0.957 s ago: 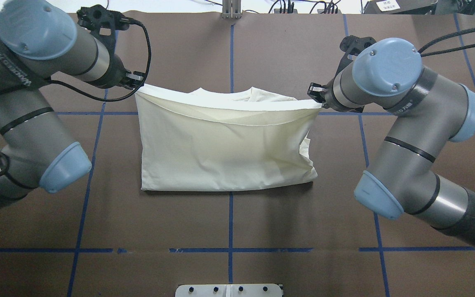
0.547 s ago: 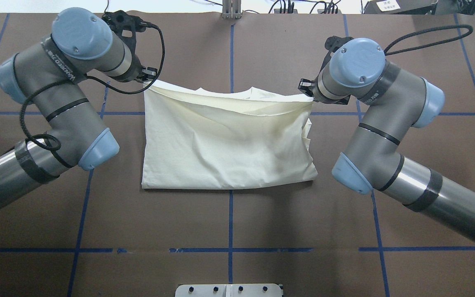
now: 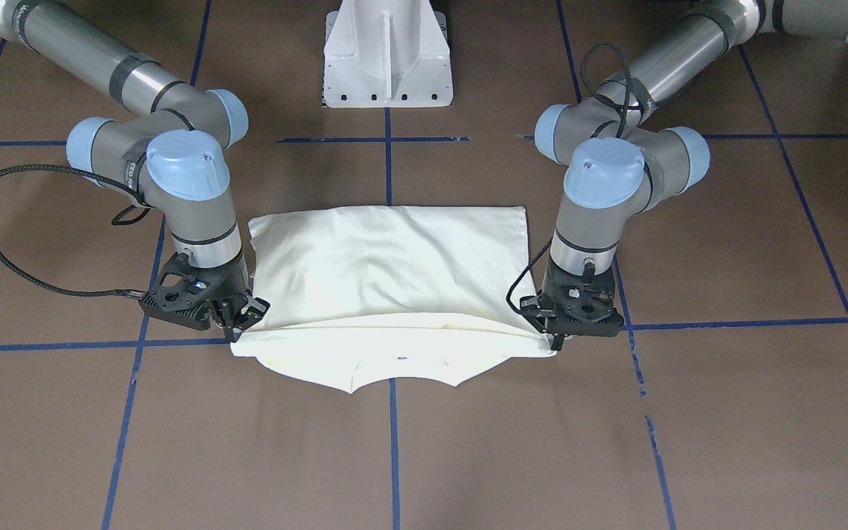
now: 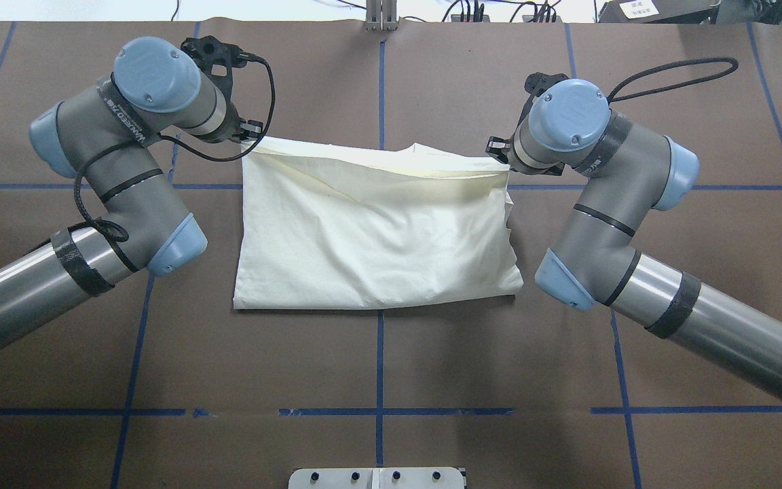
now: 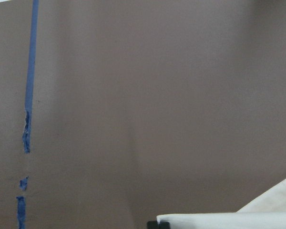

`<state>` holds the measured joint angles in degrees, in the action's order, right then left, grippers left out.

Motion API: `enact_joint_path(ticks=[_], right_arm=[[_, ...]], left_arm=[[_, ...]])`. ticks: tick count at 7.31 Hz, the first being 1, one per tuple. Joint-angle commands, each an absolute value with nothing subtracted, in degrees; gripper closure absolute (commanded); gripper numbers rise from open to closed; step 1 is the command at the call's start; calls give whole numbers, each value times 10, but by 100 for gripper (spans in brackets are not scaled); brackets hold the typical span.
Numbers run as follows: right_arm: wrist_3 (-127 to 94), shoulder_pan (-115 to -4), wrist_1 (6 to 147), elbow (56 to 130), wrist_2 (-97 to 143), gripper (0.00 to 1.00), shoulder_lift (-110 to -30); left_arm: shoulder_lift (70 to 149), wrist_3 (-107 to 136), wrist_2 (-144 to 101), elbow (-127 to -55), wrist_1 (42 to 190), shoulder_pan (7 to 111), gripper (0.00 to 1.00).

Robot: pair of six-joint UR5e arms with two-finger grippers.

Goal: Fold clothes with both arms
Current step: 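Lift the hem with both grippers and fold it toward the collar, then raise the right gripper off the hem while the left gripper reaches the shirt side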

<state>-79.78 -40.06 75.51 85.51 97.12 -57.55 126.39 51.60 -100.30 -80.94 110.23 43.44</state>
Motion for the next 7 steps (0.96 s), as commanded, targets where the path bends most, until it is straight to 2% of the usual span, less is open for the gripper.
enact_joint_path(ticks=[1,3,5,7], right_arm=[[-744,-403,753,872,977,0,-574],[-643,-450,755,895,1054,0,-586],[-621,-458,753,904,1060,0,-592],[-621,-460,753,907,1061,0,-592]], left_arm=[[1251,513,-1006,-817,1156,432,0],[1190,514,-1048,-921,1158,429,0],[1096,557,-1042,-1035,1162,365,0],[1044,639,-988,-1058,1205,284,0]])
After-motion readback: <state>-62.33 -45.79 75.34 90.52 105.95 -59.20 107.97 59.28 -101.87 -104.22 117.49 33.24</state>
